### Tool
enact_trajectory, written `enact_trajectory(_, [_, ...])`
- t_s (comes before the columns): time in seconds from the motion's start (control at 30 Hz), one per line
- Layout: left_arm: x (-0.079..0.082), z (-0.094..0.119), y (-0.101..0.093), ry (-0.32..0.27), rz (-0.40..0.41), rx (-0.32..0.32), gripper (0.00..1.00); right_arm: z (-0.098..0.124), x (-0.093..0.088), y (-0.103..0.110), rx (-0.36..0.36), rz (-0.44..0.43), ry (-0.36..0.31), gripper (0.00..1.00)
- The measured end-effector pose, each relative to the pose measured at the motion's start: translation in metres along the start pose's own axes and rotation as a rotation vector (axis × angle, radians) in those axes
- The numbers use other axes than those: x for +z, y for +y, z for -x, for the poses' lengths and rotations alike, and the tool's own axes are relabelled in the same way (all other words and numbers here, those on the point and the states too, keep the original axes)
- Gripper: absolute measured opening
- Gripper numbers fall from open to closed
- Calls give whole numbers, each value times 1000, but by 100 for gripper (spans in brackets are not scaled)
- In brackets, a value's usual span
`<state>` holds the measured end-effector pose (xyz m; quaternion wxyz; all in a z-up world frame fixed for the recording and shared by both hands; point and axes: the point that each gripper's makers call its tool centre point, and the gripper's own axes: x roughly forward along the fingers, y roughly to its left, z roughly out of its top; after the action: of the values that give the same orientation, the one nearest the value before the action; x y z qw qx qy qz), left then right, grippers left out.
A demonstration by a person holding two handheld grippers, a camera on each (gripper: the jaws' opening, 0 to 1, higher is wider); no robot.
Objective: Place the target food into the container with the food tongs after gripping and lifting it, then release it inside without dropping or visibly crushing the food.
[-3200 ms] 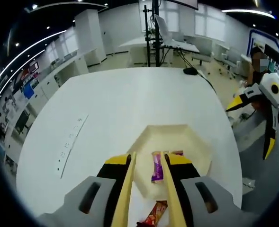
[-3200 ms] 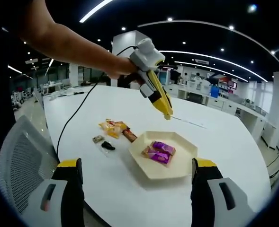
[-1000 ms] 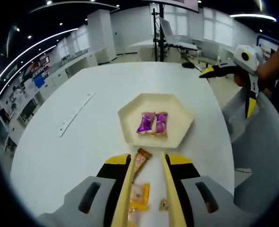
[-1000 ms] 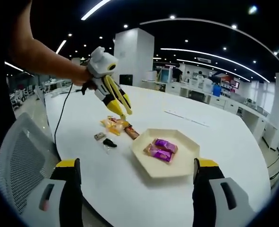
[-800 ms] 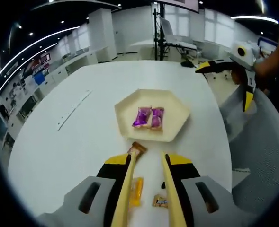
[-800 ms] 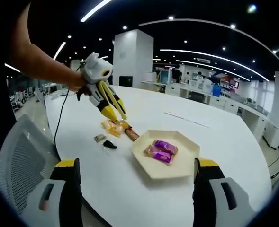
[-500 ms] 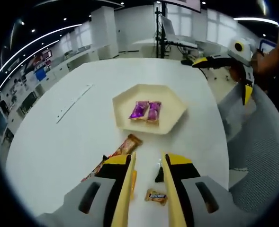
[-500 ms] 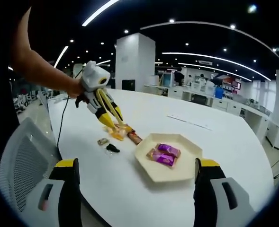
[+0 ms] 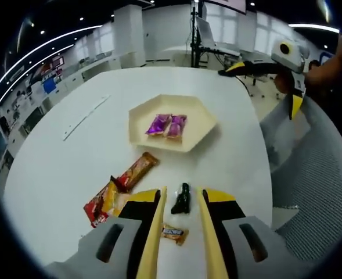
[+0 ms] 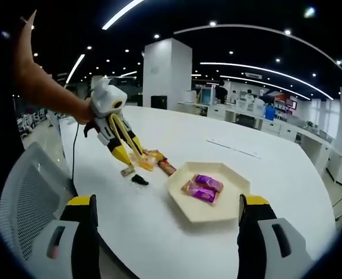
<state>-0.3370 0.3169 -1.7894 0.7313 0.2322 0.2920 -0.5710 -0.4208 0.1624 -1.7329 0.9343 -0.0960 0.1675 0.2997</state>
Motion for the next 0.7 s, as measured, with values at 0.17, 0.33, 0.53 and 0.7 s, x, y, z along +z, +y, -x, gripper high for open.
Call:
enact_trajectory(0.17, [-1, -3, -5, 2, 2, -5, 25, 0, 0, -1, -4, -3, 0, 100])
enact_trajectory(0.33, [-4, -5, -7, 10, 4, -7, 25, 1, 0, -2, -9, -5, 0, 99])
enact_trajectory(0.53, [-12, -8, -2, 30, 15, 20, 25, 1, 0, -2, -15, -2, -3, 99])
enact_trajectory(0.7, [-12, -6, 2, -5, 69, 20, 24, 1, 1, -2, -14, -8, -4, 99])
